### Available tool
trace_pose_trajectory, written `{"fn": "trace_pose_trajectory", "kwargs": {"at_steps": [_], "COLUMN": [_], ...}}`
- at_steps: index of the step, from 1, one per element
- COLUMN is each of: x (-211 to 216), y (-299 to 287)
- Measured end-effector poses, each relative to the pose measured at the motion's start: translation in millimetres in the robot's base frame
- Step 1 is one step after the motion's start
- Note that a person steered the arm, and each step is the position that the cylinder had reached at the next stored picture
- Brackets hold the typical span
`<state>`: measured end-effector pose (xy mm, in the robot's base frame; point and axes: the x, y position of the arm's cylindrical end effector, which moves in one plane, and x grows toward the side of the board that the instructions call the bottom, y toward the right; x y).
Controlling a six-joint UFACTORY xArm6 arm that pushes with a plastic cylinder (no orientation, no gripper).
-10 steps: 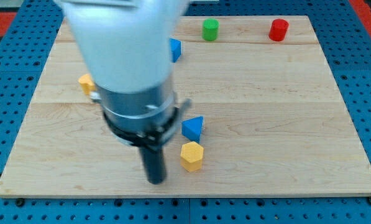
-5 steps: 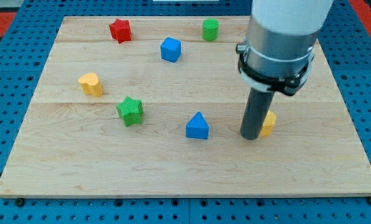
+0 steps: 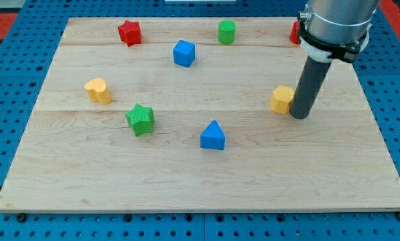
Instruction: Push yellow hexagon towards middle right of the board
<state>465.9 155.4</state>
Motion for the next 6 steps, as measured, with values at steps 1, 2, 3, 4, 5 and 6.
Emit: {"fn": "trace_pose_trajectory", "kwargs": {"at_steps": [1,2,3,4,5,6], "x": [9.9,-14.1,-35.0,-41.7,-38.2,-36.1], "y": [-30.7,-31.3,-21.2,0.7,-13.6,-30.5]}}
